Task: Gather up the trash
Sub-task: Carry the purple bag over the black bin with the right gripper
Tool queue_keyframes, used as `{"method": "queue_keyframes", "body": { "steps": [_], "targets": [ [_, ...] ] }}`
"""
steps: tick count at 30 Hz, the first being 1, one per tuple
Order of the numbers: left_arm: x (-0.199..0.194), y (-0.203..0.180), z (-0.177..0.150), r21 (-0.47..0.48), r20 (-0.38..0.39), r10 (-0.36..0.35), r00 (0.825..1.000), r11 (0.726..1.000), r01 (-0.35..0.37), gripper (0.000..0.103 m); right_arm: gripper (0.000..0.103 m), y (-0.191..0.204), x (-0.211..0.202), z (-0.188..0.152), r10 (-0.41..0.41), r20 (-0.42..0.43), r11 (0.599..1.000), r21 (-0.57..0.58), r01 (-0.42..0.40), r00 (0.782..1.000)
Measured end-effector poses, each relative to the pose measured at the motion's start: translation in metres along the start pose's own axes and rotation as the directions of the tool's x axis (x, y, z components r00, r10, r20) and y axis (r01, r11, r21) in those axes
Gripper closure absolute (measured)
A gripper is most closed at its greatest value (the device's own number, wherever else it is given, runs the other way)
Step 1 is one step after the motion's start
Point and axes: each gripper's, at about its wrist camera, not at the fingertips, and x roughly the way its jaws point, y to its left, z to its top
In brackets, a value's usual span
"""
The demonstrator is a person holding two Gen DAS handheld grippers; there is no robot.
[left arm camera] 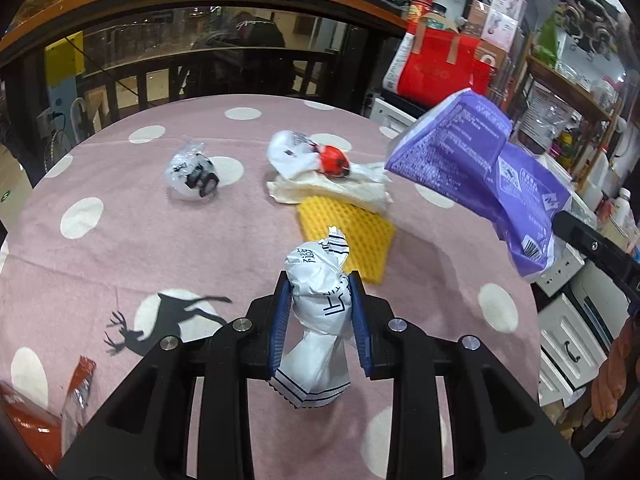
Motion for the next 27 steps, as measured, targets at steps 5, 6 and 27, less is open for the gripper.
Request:
{"method": "queue_keyframes", "body": {
  "steps": [5, 6, 27],
  "targets": [
    [-0.009, -0.022, -0.011, 0.034, 0.001, -0.034, 0.999, 0.999, 0.034, 0.074, 0.098, -0.016, -0.03, -0.022, -0.048, 0.01, 0.999, 0.025, 0.048, 0.999],
    [-0.012, -0.027, -0.013, 0.042, 0.002, -0.04, 0.999, 0.998, 0.04, 0.074, 0.098, -0.02, -0.036, -0.026, -0.056, 0.013, 0.998, 0.036, 0.055, 0.998],
    [-0.035, -0.139, -0.048, 0.237, -0.028, -0.224, 0.974, 0.945, 0.224, 0.074, 0.098, -0.133, -0.149, -0.117, -0.36, -0.035, 0.895, 0.271, 0.356, 0.932]
  ]
}}
